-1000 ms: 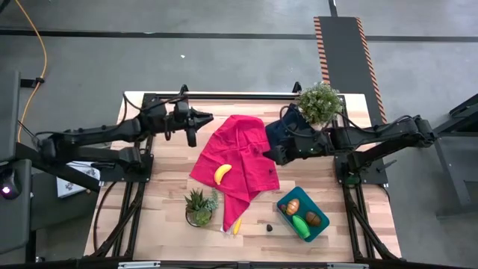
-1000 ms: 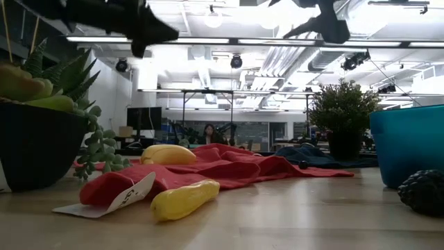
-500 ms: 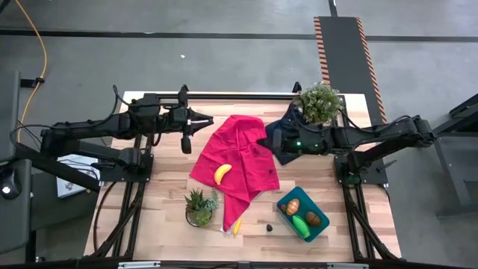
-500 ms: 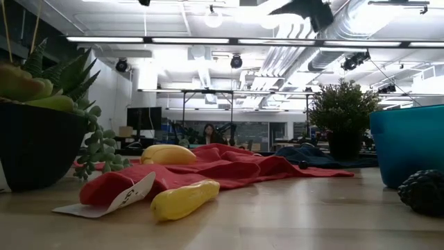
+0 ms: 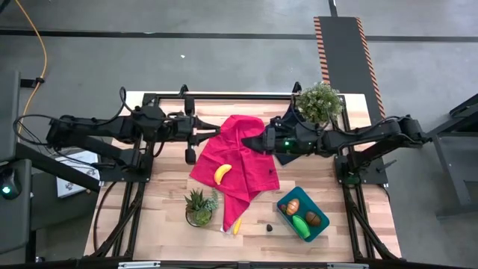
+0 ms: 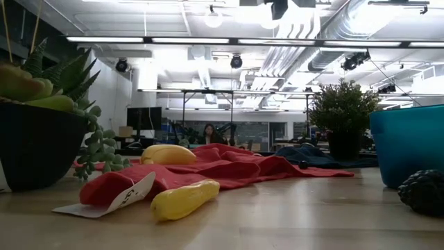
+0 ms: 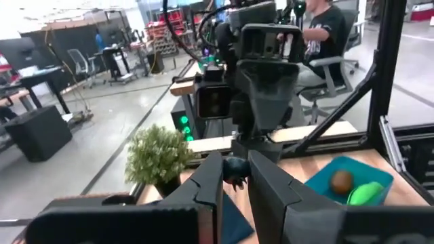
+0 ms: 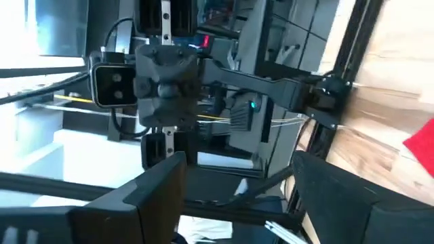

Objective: Pick and placing Produce into tupperware
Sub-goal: Put the top blueberry into the blue bin

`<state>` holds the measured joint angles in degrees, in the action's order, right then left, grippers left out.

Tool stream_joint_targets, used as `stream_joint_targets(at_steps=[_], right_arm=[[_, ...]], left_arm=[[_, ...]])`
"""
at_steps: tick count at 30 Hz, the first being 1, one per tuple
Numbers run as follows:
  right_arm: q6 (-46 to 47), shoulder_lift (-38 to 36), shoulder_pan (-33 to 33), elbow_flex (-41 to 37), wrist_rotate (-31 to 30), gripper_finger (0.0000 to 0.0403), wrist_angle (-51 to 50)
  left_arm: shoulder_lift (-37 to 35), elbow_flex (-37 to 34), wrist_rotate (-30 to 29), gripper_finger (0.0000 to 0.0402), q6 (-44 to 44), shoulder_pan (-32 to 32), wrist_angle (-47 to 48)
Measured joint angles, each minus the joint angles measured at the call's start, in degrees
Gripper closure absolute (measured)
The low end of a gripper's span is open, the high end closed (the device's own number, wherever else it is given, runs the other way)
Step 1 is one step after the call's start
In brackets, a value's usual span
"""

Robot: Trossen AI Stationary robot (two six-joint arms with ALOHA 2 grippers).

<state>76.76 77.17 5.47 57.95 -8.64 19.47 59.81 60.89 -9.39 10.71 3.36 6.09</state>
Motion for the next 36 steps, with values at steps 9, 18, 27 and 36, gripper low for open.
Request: stream_joint_targets(at_steps=[9,18,27,36], right_arm=[[-3.7,-0.1,-0.4,0.0,1.8,0.0142,6.8],[-4.8,-0.1,-0.4,0.0,4.5,0.0142,7.9],[-6.1,-0.1,-0.4,0.0,5.2,0.0142,8.8],[-6.3,-0.1,-0.4,0.0,5.3,0.0142,8.8]], left_arm=[[5.6,3.6,-0.5,0.0361,0.0,-3.3,0.3],[8.1,6.3,-2.7,0.0360,-0.5,-4.7,-0.3],[11.0,7.9,-2.7,0.0360,-0.5,-4.6,-0.3],[11.3,7.9,-2.7,0.0360,-0.8,-4.5,-3.3]])
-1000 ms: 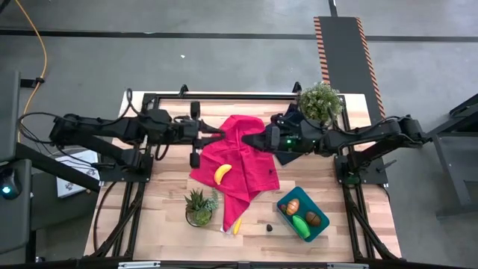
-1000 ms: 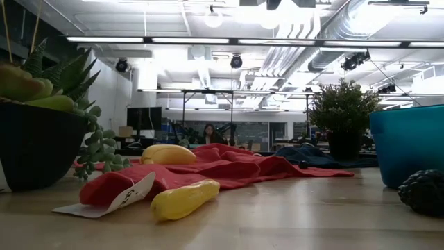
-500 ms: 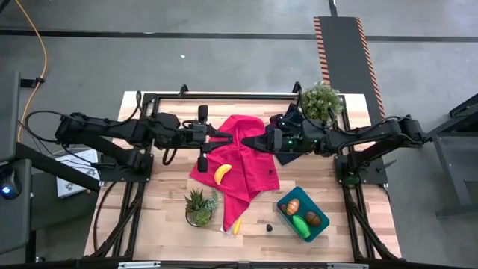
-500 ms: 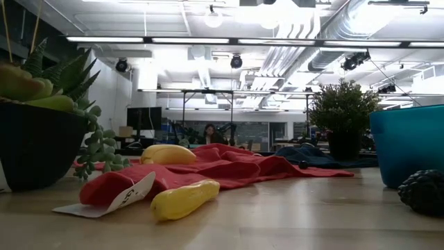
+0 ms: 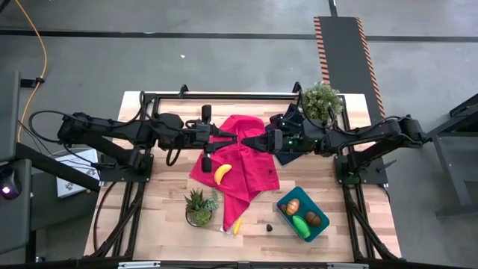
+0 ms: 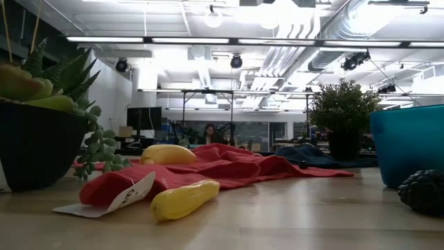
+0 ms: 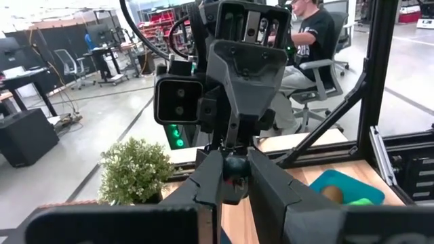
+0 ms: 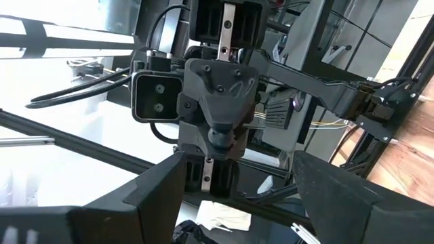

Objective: Pick and placing Produce into tupperware
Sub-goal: Put the top blueberry into the blue bin

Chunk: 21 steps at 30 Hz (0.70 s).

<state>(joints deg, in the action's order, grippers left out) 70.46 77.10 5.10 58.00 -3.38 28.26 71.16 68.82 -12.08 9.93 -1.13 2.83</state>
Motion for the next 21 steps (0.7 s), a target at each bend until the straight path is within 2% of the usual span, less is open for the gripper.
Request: stream_joint_targets(at_steps=[21], right_arm=[[-0.6,0.0,0.0,0.0,0.2,0.0142,0.2]], left_arm=[[2.7,-0.1,1.0,0.0360,-1.4,0.0,-3.0]])
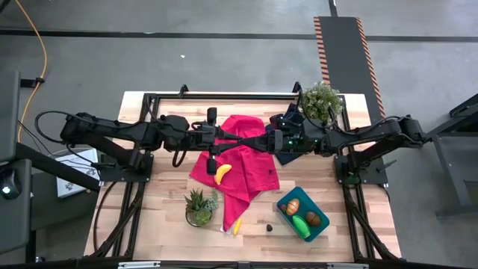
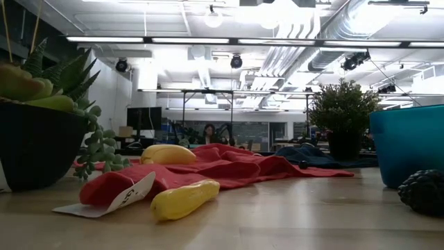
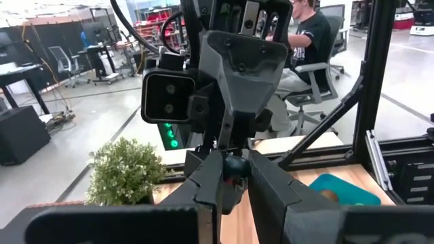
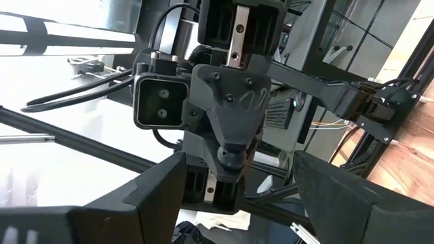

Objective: Pick and placing Produce into tupperware
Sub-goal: Put the top blueberry into the blue bin

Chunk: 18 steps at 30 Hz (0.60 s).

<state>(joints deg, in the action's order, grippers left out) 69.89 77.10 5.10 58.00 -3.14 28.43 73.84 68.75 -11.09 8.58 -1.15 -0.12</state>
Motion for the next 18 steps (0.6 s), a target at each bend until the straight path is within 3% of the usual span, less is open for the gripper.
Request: stream_joint_targets(at_steps=[18], right_arm=[[-0.5,0.0,0.0,0.0,0.0,0.0142,0.1]], left_arm=[[1.1,0.0,0.0,0.0360,0.0,0.0,-0.6]])
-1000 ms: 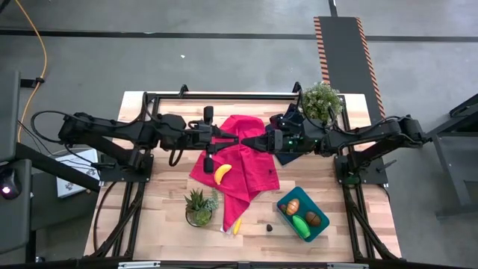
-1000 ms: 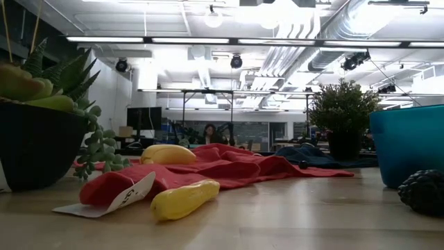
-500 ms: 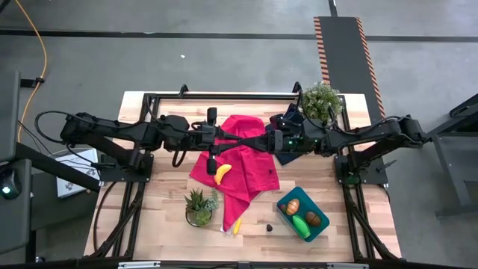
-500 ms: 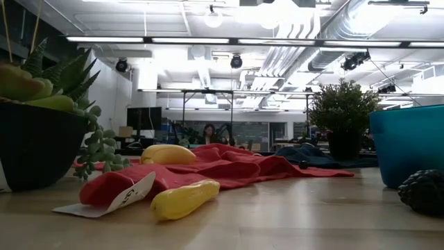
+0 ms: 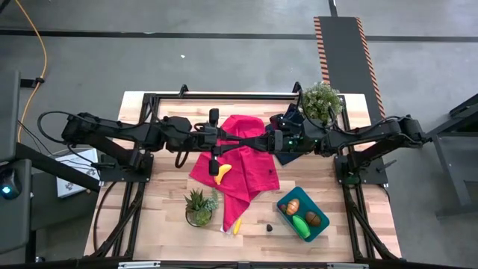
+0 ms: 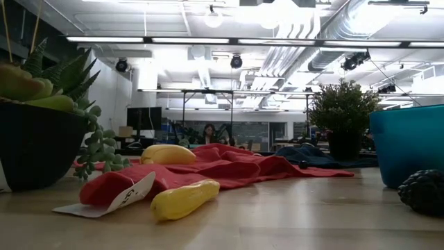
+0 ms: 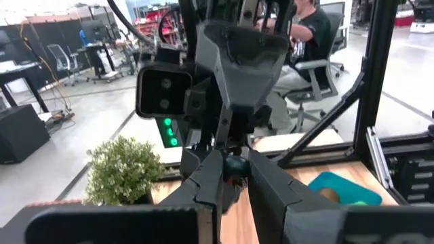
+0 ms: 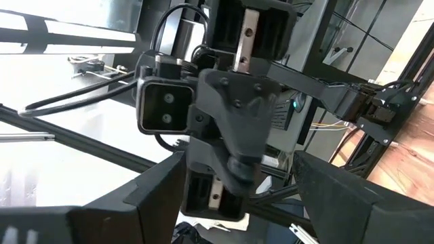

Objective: Pick and placing Produce into tupperware
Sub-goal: Put the top blueberry into the blue bin

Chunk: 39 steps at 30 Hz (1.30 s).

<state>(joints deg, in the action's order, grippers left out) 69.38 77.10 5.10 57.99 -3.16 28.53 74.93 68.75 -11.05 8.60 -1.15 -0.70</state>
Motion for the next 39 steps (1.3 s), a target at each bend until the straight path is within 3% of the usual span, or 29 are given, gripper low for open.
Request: stream_joint_targets(at_steps=[6,17,39], right_arm=[[-0.1,0.0,0.0,0.0,0.0,0.0147,0.0],[-0.3,0.0,0.0,0.0,0.0,0.0194,0.0],[-0.4,0.0,0.0,0.0,-0.1,0.0197,0.0]], left_arm=[[0.0,0.0,-0.1,0.0360,0.0,0.0,0.0],[0.0,0.0,-0.1,0.0360,0.1,0.0,0.0],[0.0,0.0,-0.2,0.0360,0.7,0.0,-1.0]])
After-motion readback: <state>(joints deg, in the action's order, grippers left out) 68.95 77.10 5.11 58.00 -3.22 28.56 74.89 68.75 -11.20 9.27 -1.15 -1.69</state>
